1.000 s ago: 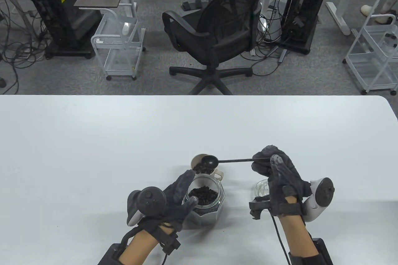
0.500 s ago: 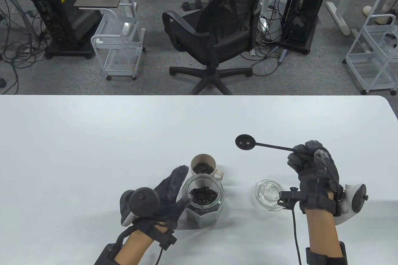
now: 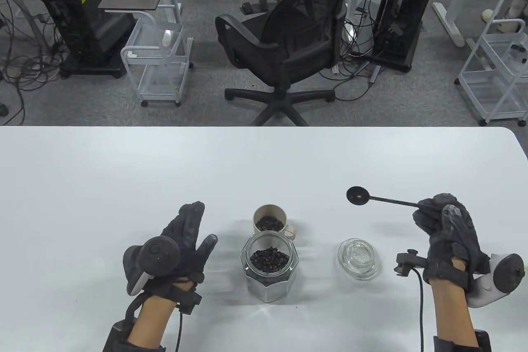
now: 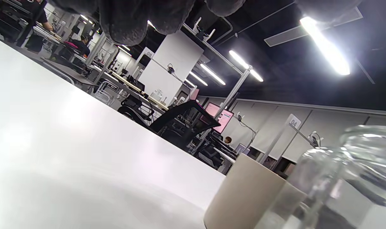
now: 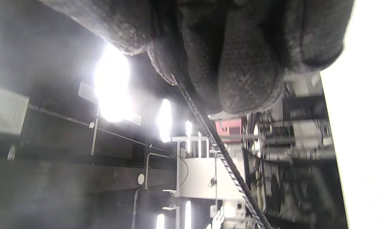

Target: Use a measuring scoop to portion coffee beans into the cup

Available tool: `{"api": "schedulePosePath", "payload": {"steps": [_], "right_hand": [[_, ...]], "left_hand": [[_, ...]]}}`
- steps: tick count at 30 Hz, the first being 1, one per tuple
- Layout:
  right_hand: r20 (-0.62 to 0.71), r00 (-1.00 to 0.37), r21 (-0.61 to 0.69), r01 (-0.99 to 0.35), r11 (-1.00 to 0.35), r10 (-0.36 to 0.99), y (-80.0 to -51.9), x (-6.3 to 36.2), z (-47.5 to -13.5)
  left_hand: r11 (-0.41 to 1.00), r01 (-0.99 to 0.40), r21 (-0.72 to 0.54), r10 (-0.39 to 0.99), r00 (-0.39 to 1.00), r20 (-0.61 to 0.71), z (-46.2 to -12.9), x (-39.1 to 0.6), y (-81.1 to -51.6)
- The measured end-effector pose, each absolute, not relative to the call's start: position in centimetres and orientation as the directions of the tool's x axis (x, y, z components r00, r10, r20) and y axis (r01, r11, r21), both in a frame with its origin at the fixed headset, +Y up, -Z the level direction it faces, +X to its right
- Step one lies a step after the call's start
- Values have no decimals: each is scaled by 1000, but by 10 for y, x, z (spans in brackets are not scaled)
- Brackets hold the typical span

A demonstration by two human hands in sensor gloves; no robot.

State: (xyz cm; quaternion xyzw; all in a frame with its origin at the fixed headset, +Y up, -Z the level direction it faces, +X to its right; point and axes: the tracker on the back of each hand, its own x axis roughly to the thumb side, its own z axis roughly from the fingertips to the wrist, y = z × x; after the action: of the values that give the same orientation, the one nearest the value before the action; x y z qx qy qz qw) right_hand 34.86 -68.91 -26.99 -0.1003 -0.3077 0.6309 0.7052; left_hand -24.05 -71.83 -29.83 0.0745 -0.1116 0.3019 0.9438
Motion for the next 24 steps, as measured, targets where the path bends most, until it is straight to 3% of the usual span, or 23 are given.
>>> {"api": "schedulePosePath", "payload": {"steps": [7, 14, 17, 24], "right_hand": [[274, -350, -602, -789, -125, 896, -692, 379, -261], [227, -719, -573, -644, -507, 657, -695, 380, -256], [199, -791, -532, -583, -614, 579, -699, 373, -256], [167, -841, -446, -529, -722, 514, -707, 355, -258]], "left_hand": [[822, -566, 64, 546, 815, 196, -304, -251, -727], [827, -560, 46, 543, 818, 189, -306, -249, -733], [830, -556, 30, 542, 819, 188, -307, -247, -736], [831, -556, 22, 542, 819, 187, -306, -246, -736]]}}
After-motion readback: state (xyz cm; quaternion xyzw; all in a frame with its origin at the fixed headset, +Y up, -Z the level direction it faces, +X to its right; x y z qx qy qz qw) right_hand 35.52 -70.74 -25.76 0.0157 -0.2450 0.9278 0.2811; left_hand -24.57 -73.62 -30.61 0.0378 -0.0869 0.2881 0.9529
